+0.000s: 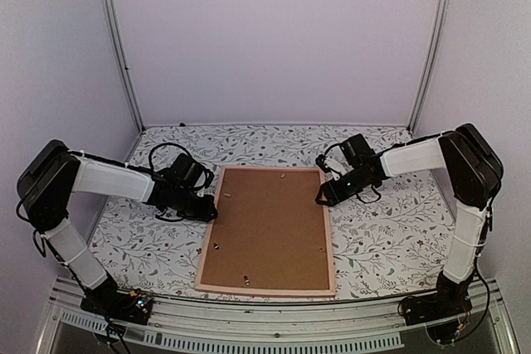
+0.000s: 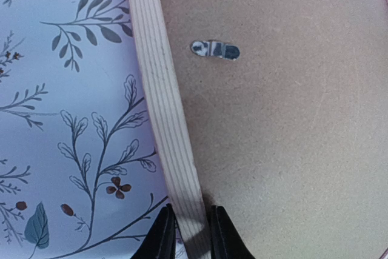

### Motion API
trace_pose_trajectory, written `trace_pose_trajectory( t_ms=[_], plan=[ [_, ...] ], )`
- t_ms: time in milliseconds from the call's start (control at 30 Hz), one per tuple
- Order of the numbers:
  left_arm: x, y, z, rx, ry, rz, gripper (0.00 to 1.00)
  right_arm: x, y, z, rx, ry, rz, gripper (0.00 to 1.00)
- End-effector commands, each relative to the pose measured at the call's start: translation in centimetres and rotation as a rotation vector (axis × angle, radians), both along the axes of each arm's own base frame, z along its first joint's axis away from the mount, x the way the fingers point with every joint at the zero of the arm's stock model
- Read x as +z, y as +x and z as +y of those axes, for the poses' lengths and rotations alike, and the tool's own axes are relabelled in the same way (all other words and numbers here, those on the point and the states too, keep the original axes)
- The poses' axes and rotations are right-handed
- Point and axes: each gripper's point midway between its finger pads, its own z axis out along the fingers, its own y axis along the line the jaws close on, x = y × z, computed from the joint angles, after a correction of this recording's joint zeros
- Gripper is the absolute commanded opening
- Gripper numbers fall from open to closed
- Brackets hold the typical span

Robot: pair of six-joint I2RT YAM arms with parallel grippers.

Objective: Put the photo into the frame
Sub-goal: Press the fastener onto the backboard.

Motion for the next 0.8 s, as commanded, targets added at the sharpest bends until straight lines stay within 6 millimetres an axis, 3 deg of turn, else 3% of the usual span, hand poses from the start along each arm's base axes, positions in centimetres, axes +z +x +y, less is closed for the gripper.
trace_pose_trajectory(
  t_ms=[0, 100, 433, 767],
  plan=[
    [-0.4, -0.38, 0.38, -0.033, 0.022, 0.013, 0.19, -2.59, -0.66, -1.3, -0.03, -0.081, 0.023, 0.57],
    [-0.41, -0.31, 0.28, -0.034, 0.019, 0.011, 0.19, -2.74, -0.64, -1.37, -0.034, -0.088, 0.025, 0.56],
    [-0.47, -0.49, 0.41, -0.034, 0.022, 0.012, 0.18, -2.71, -0.37, -1.23, -0.027, -0.09, 0.033, 0.34],
    [-0.54, -0.67, 0.69, -0.032, 0.027, 0.012, 0.18, -2.57, 0.32, -1.4, -0.039, -0.052, 0.049, 0.26]
  ],
)
